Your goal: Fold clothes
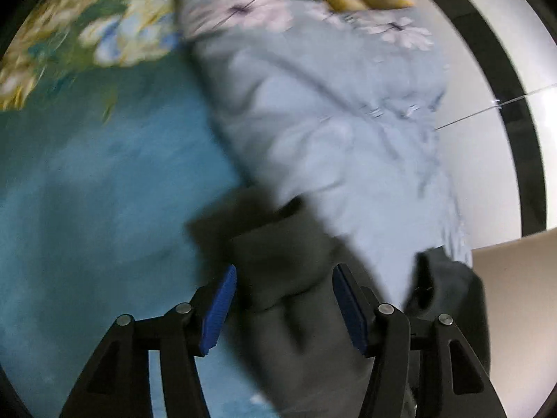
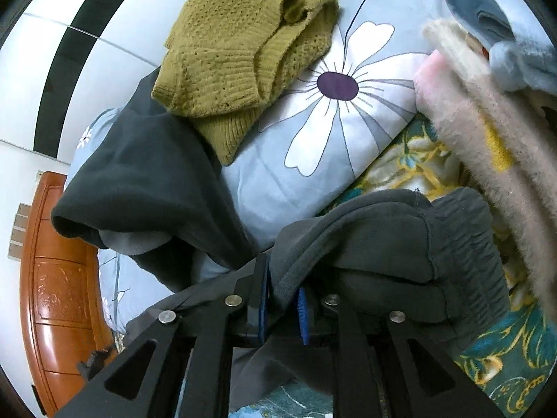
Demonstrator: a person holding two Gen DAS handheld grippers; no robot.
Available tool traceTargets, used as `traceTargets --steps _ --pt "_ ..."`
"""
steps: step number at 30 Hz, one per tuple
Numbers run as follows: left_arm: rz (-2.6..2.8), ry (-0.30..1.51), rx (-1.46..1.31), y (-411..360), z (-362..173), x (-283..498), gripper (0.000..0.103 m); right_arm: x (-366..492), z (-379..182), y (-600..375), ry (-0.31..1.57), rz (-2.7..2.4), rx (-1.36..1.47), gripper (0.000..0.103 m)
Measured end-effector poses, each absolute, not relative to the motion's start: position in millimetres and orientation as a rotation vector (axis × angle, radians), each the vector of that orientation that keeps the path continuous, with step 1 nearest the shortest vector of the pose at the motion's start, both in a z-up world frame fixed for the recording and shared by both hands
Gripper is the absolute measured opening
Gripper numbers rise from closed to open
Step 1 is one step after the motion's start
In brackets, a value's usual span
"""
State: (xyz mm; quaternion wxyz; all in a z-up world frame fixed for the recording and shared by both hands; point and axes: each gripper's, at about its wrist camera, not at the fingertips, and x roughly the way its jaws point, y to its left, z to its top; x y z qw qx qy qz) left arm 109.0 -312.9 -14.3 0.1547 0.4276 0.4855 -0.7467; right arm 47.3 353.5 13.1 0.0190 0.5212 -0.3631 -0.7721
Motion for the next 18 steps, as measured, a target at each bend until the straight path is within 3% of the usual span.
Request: traceTargets --steps 2,3,4,6,7,10,13,15,16,18 --pt "-2.132 1.429 1.229 -312 -24 116 0.062 51 19 353 -1.126 -2.408 1.606 0.025" --pt "-2.146 1.429 1.229 -310 -26 117 0.062 54 23 353 -1.117 -2.416 1.589 0.033" --pt "-2.165 1.42 1.235 -306 -27 116 0.061 57 29 352 -1.104 -2.421 1.57 0.049" --pt "-2.196 1.4 1.239 -301 -28 113 0.06 65 40 350 -1.067 -2.435 1.533 0.066" --pt "-2.202 1.388 1.235 -298 -28 113 0.059 70 46 350 -1.044 -2.449 1.519 0.067" --pt "-2.252 1.323 1.22 -288 -23 113 0.042 90 54 351 -1.001 -2.474 1.527 0.067" --pt "-2.282 1.253 1.245 -283 -25 103 0.042 110 54 353 -0.988 -2.472 1.563 0.067" --pt "-2.269 1.283 1.243 -286 -32 98 0.027 120 48 353 -1.004 -2.452 1.597 0.067" --pt "-2.28 1.287 1.229 -287 -30 100 0.009 125 44 353 -1.017 -2.437 1.612 0.067" --pt "-2.344 1.263 1.184 -287 -18 104 0.009 134 34 351 -1.056 -2.408 1.643 0.067"
